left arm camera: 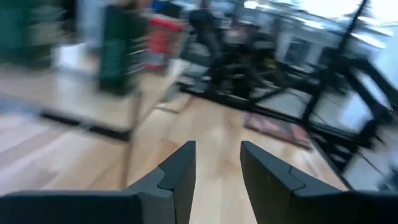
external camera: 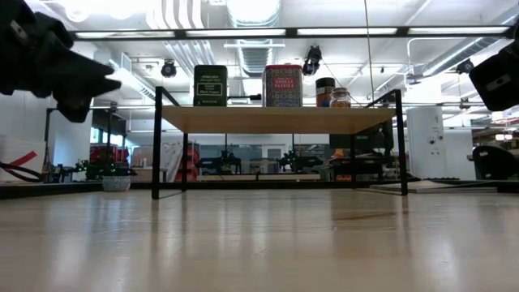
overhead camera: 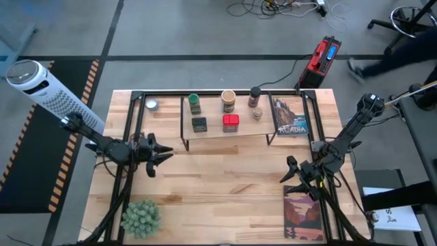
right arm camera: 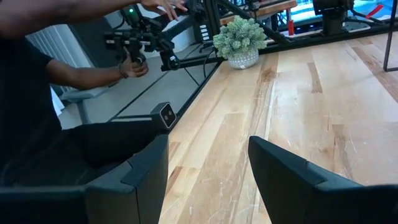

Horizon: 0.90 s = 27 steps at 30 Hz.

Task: Shelf spices
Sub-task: Return to Home Position

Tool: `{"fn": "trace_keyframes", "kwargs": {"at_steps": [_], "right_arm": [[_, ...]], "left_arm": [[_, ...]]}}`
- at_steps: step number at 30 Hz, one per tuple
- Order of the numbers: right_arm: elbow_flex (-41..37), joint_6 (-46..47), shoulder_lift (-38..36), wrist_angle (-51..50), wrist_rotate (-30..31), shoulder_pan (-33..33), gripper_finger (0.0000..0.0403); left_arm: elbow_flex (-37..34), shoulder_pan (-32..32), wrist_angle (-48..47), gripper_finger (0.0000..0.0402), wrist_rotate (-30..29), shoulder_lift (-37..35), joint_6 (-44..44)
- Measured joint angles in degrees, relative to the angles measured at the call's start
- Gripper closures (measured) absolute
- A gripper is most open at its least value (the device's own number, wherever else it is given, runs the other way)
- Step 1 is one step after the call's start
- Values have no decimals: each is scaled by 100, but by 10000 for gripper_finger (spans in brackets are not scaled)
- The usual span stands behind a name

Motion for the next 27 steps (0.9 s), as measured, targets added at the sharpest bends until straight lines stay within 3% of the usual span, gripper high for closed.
{"fn": "trace_keyframes", "kwargs": {"at_steps": [5,14,20,27], "right_arm": [[0,0,0,2,0,0,204],[0,0,0,1,0,0,204],[0,0,0,0,0,0,204],[2,0,-2,-6,0,0,204]], "left_arm": [[-2,165,-29,287,1376,-400,1040],[-4,1012,-23,287,3282,-693,2003],[-4,1750,-263,287,3375,-687,1909],[-4,2408,-283,287,3488,-689,1052]]}}
